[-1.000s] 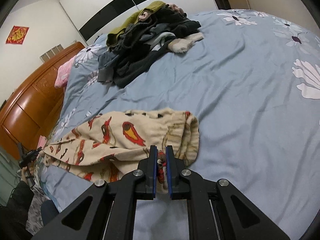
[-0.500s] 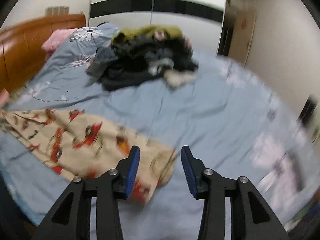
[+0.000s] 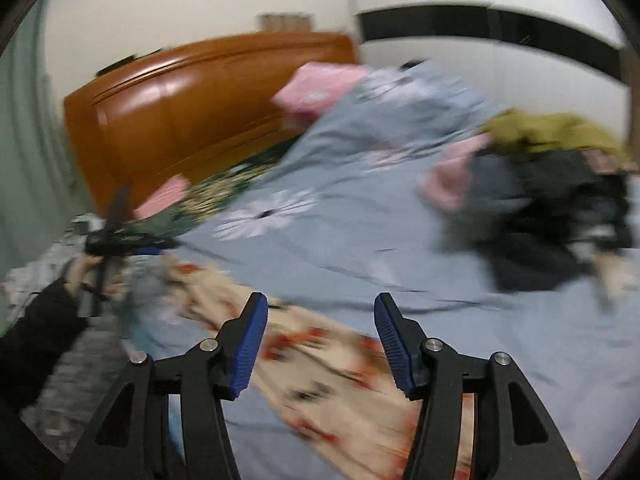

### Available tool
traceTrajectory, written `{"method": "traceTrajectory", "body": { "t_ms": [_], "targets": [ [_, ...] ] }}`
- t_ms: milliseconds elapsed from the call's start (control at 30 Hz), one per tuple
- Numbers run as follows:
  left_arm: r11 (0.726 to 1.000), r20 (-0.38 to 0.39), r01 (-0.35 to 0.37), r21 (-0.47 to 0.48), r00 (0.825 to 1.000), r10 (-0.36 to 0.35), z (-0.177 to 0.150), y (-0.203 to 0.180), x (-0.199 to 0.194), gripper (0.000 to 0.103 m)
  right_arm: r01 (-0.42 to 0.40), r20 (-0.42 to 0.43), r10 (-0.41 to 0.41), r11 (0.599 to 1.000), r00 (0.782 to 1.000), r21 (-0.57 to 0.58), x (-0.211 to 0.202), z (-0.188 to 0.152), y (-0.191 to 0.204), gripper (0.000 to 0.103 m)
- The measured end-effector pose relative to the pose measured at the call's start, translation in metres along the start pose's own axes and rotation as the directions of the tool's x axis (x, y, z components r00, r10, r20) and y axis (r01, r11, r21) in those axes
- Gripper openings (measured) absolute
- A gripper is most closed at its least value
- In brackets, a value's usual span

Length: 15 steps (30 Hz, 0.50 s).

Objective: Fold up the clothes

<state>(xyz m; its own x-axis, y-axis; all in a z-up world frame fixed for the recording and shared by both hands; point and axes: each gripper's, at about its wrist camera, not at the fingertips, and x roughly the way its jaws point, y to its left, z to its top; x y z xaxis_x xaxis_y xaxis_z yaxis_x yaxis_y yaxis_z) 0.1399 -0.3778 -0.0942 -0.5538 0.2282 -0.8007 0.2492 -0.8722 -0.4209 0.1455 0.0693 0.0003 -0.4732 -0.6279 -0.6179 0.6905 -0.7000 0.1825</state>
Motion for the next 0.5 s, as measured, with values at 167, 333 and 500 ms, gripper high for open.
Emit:
{"method": "traceTrajectory", "body": {
  "t_ms": [167, 333, 500],
  "targets": [
    [0.998, 0.009, -0.032, 0.045, 0.999, 0.032, 0.003, -0.013, -0.011, 0.103, -0.15, -0.115, 0.147, 0.989, 0.983, -0.018, 0.096, 0.008, 0.056, 0.057],
    [0.998, 0.039, -0.034, 0.059, 0.999, 0.031, 0.003, -0.017, -0.021, 0.103, -0.343, -0.228, 0.377, 0.922, 0.898, 0.178, 0.17, 0.003, 0.084, 0.057],
    [0.977, 0.018, -0.146, 0.157, 0.989, 0.145, -0.006, -0.024, -0.021, 0.103, -0.327, -0.219, 0.372, 0.92, 0.902, 0.218, 0.198, 0.001, 0.102, 0.057]
  ]
}}
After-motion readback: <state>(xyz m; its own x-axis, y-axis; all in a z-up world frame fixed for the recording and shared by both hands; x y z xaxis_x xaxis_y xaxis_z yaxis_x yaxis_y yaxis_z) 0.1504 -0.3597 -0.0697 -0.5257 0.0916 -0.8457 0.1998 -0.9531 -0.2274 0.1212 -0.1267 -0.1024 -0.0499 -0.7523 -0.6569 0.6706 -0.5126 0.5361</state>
